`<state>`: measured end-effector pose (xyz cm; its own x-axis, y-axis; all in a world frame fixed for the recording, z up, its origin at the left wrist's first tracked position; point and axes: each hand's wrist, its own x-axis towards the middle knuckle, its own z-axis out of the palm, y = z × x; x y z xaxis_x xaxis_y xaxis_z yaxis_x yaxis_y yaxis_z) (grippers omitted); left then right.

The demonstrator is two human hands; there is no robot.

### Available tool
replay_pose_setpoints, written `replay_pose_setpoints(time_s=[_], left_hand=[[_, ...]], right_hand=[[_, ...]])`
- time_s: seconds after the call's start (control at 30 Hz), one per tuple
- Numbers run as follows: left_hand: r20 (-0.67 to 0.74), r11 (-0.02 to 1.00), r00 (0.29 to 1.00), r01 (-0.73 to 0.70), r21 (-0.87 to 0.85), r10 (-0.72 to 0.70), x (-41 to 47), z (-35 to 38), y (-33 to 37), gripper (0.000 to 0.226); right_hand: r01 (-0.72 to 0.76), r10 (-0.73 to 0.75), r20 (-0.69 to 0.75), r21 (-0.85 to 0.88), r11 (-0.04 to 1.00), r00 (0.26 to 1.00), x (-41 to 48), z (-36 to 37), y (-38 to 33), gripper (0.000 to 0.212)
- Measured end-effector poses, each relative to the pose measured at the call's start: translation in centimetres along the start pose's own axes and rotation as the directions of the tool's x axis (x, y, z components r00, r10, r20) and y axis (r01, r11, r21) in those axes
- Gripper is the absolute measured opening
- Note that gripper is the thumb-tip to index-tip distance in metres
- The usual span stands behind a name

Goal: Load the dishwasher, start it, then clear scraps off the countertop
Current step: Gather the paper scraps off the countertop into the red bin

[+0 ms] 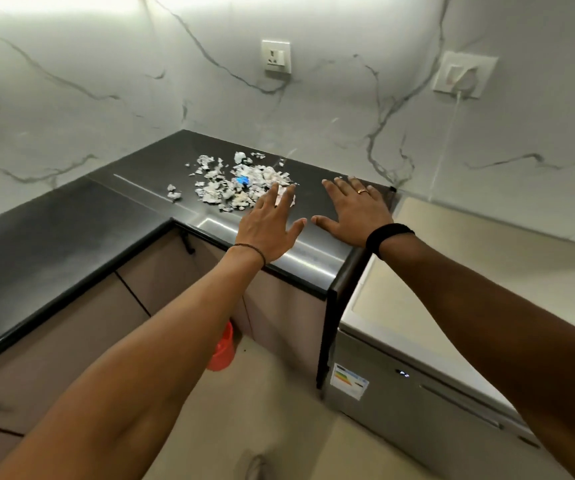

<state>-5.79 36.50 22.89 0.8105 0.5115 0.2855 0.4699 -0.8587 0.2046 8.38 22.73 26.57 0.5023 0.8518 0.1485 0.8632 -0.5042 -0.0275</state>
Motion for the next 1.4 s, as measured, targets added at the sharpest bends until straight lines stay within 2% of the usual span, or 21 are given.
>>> replay_pose_setpoints(time_s=[0.17, 0.37, 0.6, 0.8, 1.13, 1.2, 1.23, 1.33, 1.4], left_hand=[[-0.048, 0.973, 0.992, 0.103, -0.206, -0.115, 1.8, 0.4, -6.1, 0.073], [-0.095, 0.921, 0.978, 0.139, -0.364, -0.186, 5.4, 0.5, -12.6, 0.067], [-0.078, 0.925, 0.995, 0.035, -0.379, -0.069, 10.8, 3.3, -17.6, 0.063], [-0.027, 0.904, 0.999, 0.027, -0.427, -0.043, 14.1, 6.5, -18.6, 0.061], [0.127, 0.779, 0.979, 0.203, -0.593, -0.159, 22.7, 13.4, -20.5, 0.063], [0.168, 0.706, 0.971, 0.24, -0.666, -0.171, 23.4, 14.1, -20.8, 0.059], [0.202, 0.631, 0.964, 0.264, -0.729, -0.171, 24.3, 14.6, -20.8, 0.057], [0.323, 0.329, 0.923, 0.378, -0.865, -0.21, 26.1, 15.5, -20.8, 0.051], [0.431, 0.096, 0.867, 0.466, -0.88, -0.25, 27.0, 16.0, -20.8, 0.043]], right_hand=[[0.065, -0.065, 0.01, 0.01, 0.998, 0.998, 5.0, 1.2, -4.2, 0.083], [0.041, -0.042, 0.021, 0.052, 0.998, 0.999, 11.5, 3.4, -7.7, 0.08], [-0.023, 0.02, 0.04, 0.078, 0.997, 0.999, 17.9, 6.3, -10.4, 0.08], [-0.109, 0.102, 0.077, 0.092, 0.99, 0.992, 21.4, 9.0, -9.2, 0.079], [-0.182, 0.163, 0.172, 0.101, 0.978, 0.971, 29.1, 15.7, -3.9, 0.08], [-0.174, 0.144, 0.206, 0.131, 0.976, 0.968, 30.0, 16.9, -3.8, 0.078], [-0.172, 0.136, 0.223, 0.152, 0.973, 0.965, 30.8, 17.8, -3.6, 0.078], [-0.167, 0.111, 0.28, 0.187, 0.968, 0.954, 32.2, 19.7, -3.2, 0.073], [-0.185, 0.114, 0.311, 0.208, 0.96, 0.944, 32.7, 20.9, -3.1, 0.07]])
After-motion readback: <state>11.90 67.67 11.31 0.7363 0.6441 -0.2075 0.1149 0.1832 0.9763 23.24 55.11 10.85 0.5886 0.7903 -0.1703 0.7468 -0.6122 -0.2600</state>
